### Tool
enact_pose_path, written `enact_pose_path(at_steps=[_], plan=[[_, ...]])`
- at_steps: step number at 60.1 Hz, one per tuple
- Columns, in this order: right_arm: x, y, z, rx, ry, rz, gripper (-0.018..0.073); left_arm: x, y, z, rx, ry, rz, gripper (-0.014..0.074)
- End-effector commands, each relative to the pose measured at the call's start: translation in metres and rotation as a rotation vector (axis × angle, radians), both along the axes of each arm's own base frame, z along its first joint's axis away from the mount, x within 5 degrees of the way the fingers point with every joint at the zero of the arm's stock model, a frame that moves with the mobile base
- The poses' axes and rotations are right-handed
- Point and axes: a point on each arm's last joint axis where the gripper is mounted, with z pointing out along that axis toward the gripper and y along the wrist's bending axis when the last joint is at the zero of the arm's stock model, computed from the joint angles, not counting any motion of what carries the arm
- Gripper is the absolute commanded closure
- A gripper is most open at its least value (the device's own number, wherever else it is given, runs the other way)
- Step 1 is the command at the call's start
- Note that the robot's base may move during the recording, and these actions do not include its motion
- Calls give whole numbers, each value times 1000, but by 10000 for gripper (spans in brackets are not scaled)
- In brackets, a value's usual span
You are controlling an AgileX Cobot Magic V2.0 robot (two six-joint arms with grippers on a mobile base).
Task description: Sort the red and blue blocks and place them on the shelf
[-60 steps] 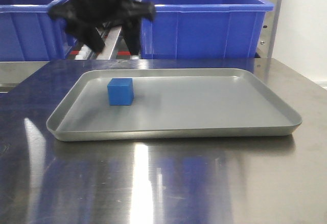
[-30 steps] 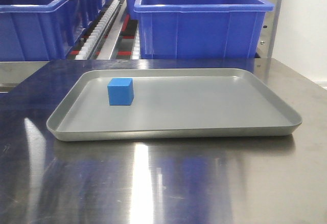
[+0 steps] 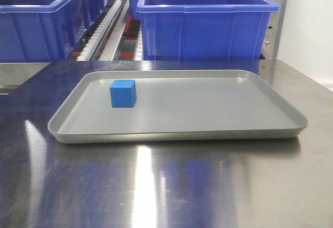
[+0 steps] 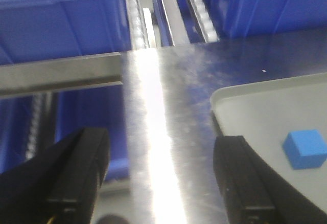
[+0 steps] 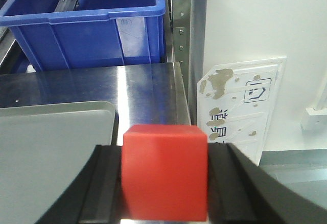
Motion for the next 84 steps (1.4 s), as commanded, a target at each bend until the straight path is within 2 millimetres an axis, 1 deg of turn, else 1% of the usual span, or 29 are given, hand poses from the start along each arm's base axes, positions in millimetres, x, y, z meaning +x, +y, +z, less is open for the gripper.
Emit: enact_pose_path(at_steps=[1,8,14,25,30,34,37,39,52,54,56,64,65,68,71,72,73,74,75,76,78,79,81,84], plan=[[0,-1,17,-12,-119,-9,501,-20,6,9,5,-180,-27,521],[0,-1,17,-12,-119,-9,501,-45,15,-2,18,-239,-11,521],[0,-1,17,-12,-119,-9,501,-62,19,-12,15,-274,-2,521],[0,-1,17,-12,-119,-9,501,-73,20,-24,17,-282,-2,520],[0,-1,17,-12,-119,-9,501,-75,21,-26,17,-286,-2,518],[0,-1,17,-12,-119,-9,501,-76,21,-25,14,-296,-5,491],[0,-1,17,-12,-119,-9,501,-76,20,-25,13,-302,-7,444],[0,-1,17,-12,-119,-9,501,-76,20,-24,10,-313,-13,398],[0,-1,17,-12,-119,-9,501,-76,17,-19,-3,-365,-42,31],[0,-1,17,-12,-119,-9,501,-76,17,-19,-3,-365,-42,-1],[0,-1,17,-12,-119,-9,501,-76,17,-20,-3,-363,-41,-13],[0,-1,17,-12,-119,-9,501,-76,17,-20,-2,-361,-41,1],[0,-1,17,-12,-119,-9,501,-76,17,-20,-2,-361,-41,10],[0,-1,17,-12,-119,-9,501,-76,17,-20,-2,-361,-41,78],[0,-1,17,-12,-119,-9,501,-76,17,-20,-9,-359,-39,243],[0,-1,17,-12,-119,-9,501,-76,17,-21,-10,-356,-37,345],[0,-1,17,-12,-119,-9,501,-76,17,-21,-10,-354,-36,419],[0,-1,17,-12,-119,-9,501,-76,18,-21,-9,-353,-35,531],[0,-1,17,-12,-119,-9,501,-76,18,-21,-4,-351,-35,563],[0,-1,17,-12,-119,-9,501,-76,18,-21,3,-351,-35,517],[0,-1,17,-12,-119,-9,501,-76,18,-21,1,-348,-34,469],[0,-1,17,-12,-119,-9,501,-76,18,-21,-1,-348,-33,466],[0,-1,17,-12,-119,-9,501,-76,18,-22,1,-341,-30,498],[0,-1,17,-12,-119,-9,501,-76,18,-23,3,-335,-26,510]])
